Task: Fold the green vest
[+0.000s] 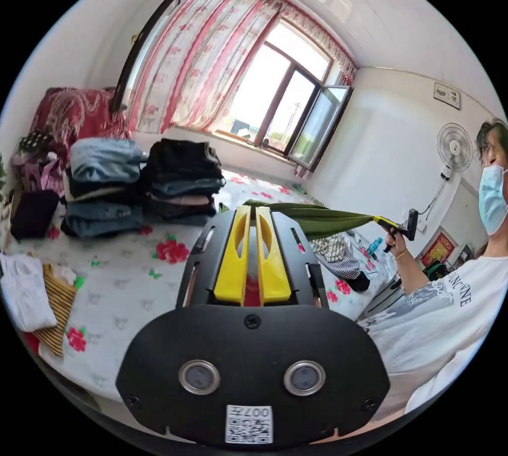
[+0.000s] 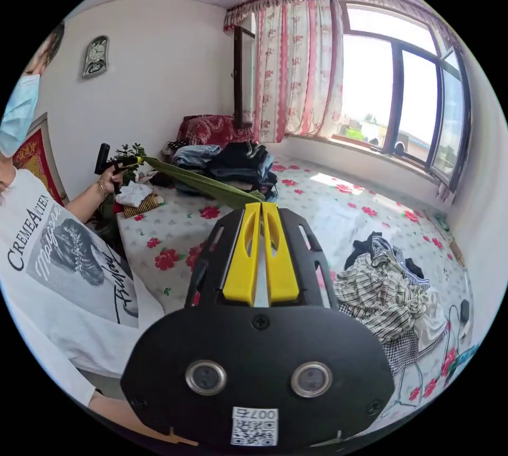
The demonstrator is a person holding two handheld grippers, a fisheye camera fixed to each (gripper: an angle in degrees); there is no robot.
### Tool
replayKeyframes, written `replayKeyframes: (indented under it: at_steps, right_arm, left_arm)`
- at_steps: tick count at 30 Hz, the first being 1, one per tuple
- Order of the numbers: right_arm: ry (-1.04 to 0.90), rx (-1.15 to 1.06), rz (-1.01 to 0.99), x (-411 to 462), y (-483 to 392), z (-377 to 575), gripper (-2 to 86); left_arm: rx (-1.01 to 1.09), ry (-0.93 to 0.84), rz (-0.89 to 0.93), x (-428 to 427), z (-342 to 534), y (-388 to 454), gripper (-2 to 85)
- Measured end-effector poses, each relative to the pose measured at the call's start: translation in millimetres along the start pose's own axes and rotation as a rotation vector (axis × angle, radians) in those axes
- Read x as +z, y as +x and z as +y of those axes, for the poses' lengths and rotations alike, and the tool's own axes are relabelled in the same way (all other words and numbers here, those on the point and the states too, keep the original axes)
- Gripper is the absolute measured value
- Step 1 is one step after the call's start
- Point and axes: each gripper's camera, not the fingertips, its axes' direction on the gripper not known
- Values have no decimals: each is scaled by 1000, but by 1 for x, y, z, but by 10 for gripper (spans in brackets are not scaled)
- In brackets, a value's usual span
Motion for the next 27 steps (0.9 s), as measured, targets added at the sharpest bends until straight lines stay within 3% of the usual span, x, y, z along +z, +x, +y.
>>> replayKeyframes:
  at_steps: [6,11,19,24,27]
  right_arm:
    - [-296,334,-93,79,-9,128,-3]
    - [-483,464,-131,103,-26,181,-3]
    - [-507,478,-206,103,0,152,-2]
    - [-446,445,-205,137,41,92,1]
    - [-456,517,-161,178,70,69,9]
  left_arm:
    - [-327,-320,-100,71,174,-50,-8]
    - [-443,-434,-104,83,237,-53,-8]
    - [-444,-420,-69,99,231,-62,-6]
    - [-396,-415,-82,173,183,-89,12]
    - [-415,-444,-144,226,166,-109,65]
